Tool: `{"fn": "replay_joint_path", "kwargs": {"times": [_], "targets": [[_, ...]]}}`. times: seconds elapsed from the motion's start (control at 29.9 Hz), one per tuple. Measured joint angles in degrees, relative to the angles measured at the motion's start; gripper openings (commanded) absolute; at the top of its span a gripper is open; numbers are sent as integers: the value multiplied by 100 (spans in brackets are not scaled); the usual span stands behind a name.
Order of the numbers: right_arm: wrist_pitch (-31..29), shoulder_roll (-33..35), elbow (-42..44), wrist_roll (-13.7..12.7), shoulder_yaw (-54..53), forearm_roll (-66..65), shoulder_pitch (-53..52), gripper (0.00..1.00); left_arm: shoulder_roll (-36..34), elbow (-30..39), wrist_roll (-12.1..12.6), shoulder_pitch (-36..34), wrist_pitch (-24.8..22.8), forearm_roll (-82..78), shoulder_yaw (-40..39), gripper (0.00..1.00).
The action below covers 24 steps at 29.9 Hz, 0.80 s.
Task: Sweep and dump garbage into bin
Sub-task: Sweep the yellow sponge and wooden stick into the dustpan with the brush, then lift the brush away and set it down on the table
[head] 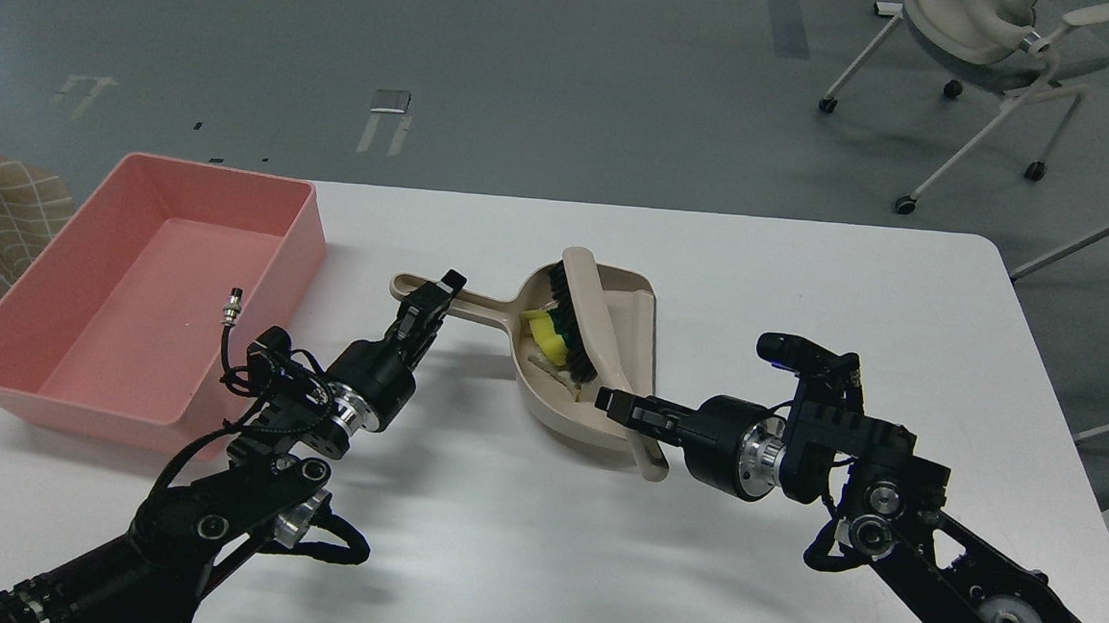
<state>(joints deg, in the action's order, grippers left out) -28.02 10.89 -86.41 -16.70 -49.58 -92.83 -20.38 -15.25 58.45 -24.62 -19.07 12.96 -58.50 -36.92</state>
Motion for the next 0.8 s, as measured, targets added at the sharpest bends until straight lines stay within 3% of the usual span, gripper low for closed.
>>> {"fn": "replay_joint_path", "kwargs": {"times": [0.43, 0.8], "targets": [[3, 353, -364, -9, -752, 696, 12, 0, 1, 0, -49, 33, 5, 14, -11, 18], [3, 1578, -471, 2, -846, 1058, 96, 2, 1, 0, -49, 25, 1, 28, -53, 18]]}}
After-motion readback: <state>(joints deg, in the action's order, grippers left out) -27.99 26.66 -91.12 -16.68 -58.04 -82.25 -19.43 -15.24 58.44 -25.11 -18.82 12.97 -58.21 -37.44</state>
